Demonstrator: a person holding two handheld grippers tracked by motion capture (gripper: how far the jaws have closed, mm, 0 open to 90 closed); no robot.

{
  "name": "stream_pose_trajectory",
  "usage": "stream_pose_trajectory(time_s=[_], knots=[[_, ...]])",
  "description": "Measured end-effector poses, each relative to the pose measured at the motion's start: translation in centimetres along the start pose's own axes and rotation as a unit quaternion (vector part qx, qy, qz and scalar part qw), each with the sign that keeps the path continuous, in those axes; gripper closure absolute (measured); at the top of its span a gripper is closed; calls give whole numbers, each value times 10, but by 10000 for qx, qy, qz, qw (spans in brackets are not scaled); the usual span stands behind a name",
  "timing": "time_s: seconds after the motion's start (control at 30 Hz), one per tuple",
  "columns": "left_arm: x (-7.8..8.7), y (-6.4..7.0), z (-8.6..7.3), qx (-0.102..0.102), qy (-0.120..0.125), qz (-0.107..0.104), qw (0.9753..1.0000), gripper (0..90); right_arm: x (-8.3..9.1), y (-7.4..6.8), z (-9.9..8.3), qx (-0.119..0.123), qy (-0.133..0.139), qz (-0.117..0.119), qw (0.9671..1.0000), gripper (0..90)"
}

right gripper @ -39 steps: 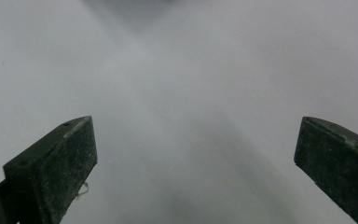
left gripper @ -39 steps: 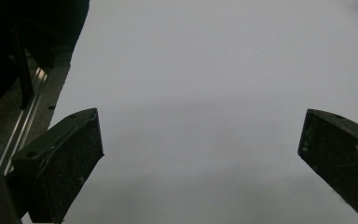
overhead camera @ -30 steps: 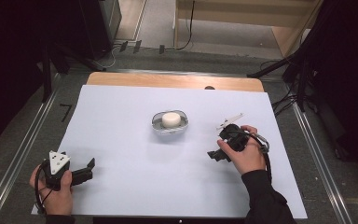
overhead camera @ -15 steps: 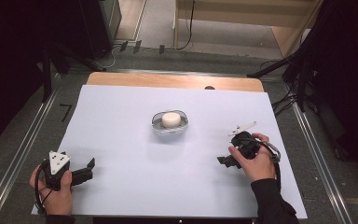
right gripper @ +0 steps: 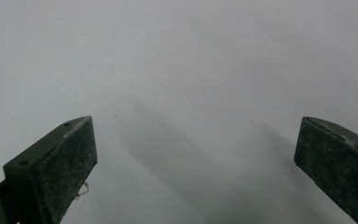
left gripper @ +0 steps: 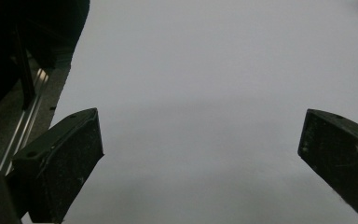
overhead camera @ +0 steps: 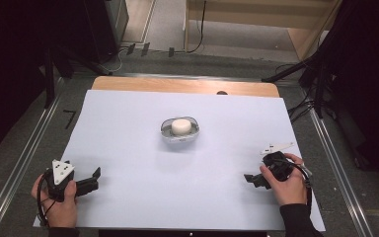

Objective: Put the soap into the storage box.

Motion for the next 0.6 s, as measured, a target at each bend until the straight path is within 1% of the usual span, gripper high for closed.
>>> stream_pose_trajectory(time_s=[0.17,0.3,0.4,0.43,0.5,0.57,0.6], knots=[[0,0,0,-1,1,3,10000,2,2,4,-10,-28,54,-5,10000,0],[0,0,0,-1,2,3,10000,2,7,8,-22,-175,175,-23,9997,0],[0,0,0,2,-6,6,10000,2,9,10,-27,-200,205,-44,9996,0],[0,0,0,3,-7,5,10000,2,11,11,-33,-258,244,-49,9994,0],[0,0,0,1,-9,6,10000,2,12,12,-35,-277,271,-65,9992,0],[0,0,0,6,-8,-1,10000,2,14,14,-40,-353,302,-65,9989,0],[0,0,0,16,-4,-4,10000,2,16,16,-45,-359,340,-107,9987,0]])
Point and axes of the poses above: each handheld gripper's, and its own axes: x roughly backward along the jaws, z roughly out of its top, y roughly to its right, the point moved 2 cm from there along -x, roughly forward along the jaws, and after that the axes turned 2 degrees about -x, right-handed, at the moved point
